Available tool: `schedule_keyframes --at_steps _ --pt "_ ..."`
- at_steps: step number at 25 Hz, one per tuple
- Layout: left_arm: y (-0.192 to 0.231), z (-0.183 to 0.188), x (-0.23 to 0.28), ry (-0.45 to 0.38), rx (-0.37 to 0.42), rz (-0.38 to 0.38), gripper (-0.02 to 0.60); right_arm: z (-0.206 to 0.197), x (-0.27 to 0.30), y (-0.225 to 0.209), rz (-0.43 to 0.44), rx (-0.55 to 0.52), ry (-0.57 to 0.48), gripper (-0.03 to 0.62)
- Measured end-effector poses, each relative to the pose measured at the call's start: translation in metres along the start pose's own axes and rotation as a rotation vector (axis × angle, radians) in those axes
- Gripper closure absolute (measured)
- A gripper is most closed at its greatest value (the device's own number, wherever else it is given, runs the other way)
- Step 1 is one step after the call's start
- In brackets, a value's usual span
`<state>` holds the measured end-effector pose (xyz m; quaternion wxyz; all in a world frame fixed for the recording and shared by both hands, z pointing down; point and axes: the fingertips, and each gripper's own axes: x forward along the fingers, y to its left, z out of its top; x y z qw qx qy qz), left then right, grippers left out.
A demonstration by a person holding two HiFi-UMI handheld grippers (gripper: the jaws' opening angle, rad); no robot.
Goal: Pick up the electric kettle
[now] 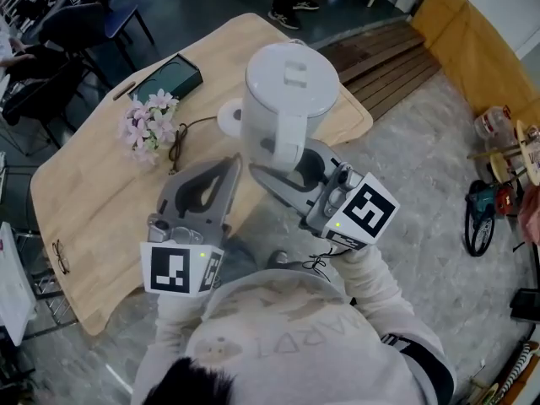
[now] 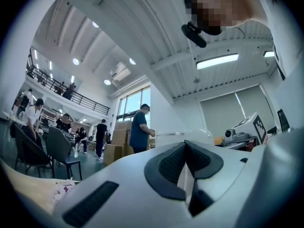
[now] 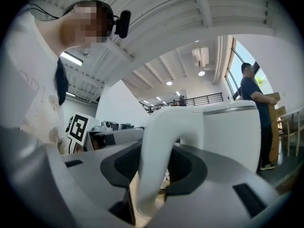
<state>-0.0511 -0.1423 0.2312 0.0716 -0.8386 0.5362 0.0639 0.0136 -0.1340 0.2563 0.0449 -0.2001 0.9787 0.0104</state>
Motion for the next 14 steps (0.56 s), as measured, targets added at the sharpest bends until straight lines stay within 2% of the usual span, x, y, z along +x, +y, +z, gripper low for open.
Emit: schedule_keyframes --at_steps 5,14 --pt "-0.029 0.009 -0.020 -0.021 0.005 -0.016 0.581 0.008 -0.026 0.024 -0.007 -0.032 -0.005 0.451" --pt "-0.026 0.009 -0.015 -0.017 -0.002 -0.031 0.581 0.011 -0.026 0.025 -0.021 -0.046 0.008 0.451"
